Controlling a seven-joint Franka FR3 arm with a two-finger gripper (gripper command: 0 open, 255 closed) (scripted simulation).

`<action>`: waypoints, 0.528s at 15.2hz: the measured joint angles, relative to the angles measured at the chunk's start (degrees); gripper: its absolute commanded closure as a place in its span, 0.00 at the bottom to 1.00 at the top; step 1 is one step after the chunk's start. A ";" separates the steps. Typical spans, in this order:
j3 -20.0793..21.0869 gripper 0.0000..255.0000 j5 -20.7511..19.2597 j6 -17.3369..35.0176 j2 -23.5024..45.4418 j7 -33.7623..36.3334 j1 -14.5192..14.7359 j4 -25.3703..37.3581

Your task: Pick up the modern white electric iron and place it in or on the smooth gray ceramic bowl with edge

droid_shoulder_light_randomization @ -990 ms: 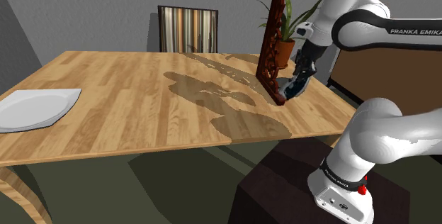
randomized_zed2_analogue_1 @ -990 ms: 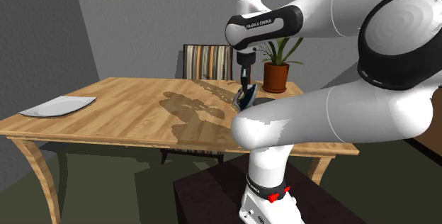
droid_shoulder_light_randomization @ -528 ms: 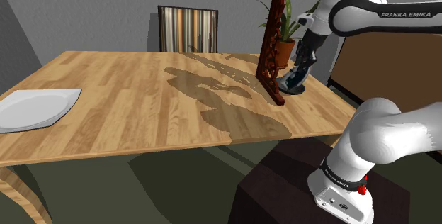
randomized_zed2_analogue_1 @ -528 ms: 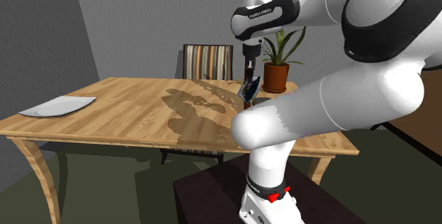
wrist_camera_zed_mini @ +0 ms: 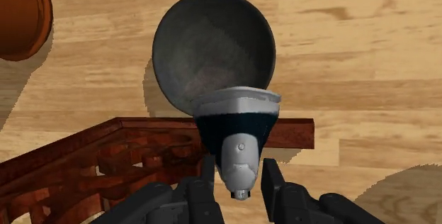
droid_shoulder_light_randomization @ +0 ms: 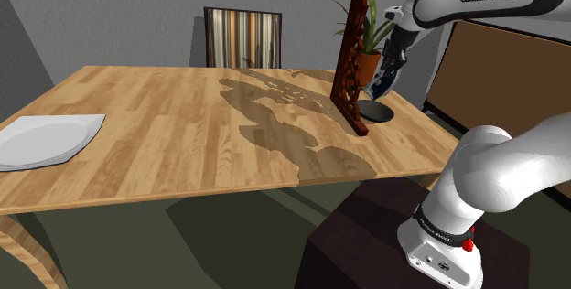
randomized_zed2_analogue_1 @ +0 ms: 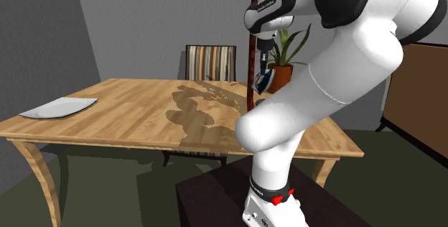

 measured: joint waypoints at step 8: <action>-11.14 1.00 4.82 3.13 13.64 -9.40 5.48 13.18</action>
